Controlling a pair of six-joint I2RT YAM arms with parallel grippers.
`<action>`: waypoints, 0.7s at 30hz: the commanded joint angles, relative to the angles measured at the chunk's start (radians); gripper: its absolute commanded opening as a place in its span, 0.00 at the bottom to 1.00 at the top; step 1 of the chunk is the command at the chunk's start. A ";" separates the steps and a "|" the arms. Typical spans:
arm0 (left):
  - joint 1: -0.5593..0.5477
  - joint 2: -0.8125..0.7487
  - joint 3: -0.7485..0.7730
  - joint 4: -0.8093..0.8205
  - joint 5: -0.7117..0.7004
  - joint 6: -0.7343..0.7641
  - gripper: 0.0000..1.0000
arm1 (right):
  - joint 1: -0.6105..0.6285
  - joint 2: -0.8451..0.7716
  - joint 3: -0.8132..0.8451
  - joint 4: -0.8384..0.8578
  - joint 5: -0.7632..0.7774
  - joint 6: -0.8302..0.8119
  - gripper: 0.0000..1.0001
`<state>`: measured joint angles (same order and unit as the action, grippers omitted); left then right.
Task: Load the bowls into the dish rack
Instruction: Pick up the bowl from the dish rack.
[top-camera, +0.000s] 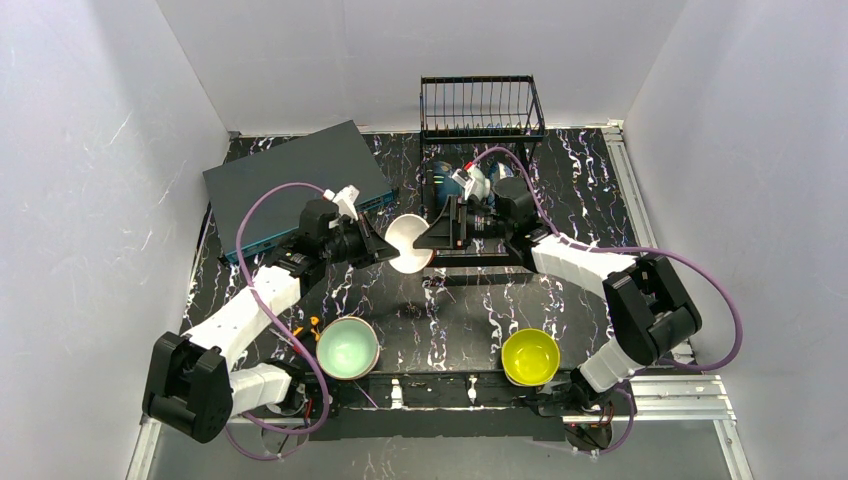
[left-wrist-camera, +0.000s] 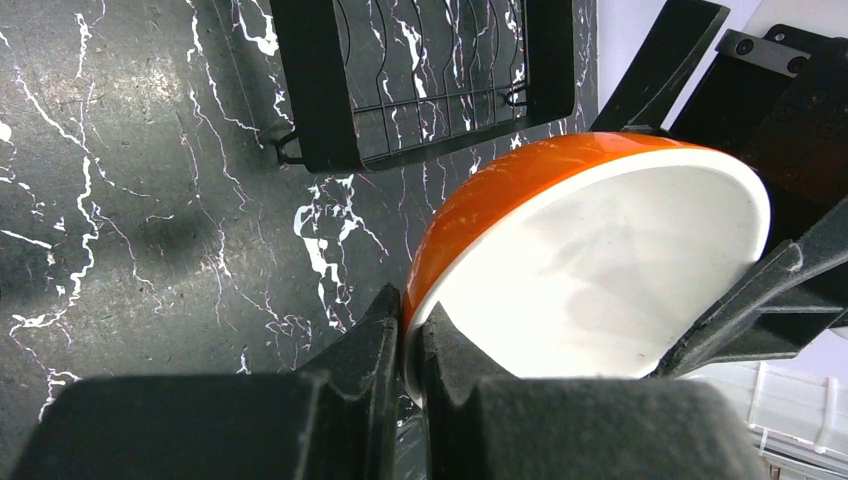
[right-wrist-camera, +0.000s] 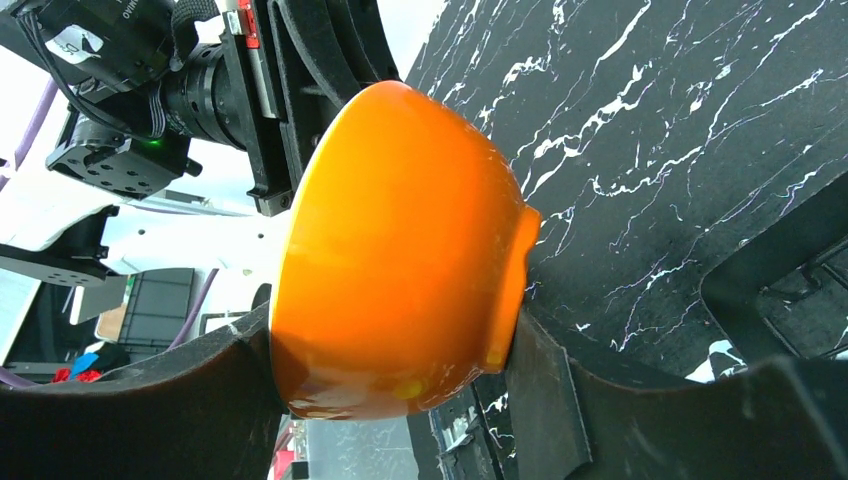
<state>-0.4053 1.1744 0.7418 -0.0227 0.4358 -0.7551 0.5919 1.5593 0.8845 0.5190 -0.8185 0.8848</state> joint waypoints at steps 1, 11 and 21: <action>-0.007 0.018 -0.007 -0.036 -0.021 0.009 0.00 | 0.028 -0.043 0.040 0.188 -0.121 0.043 0.01; -0.005 -0.028 -0.008 -0.028 -0.052 -0.002 0.64 | 0.026 -0.053 0.086 -0.053 -0.057 -0.126 0.01; -0.005 -0.084 -0.007 0.003 -0.050 0.015 0.83 | -0.038 -0.059 0.115 -0.331 0.077 -0.285 0.01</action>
<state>-0.4099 1.1282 0.7372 -0.0296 0.3809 -0.7647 0.5850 1.5482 0.9485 0.2794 -0.7982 0.6807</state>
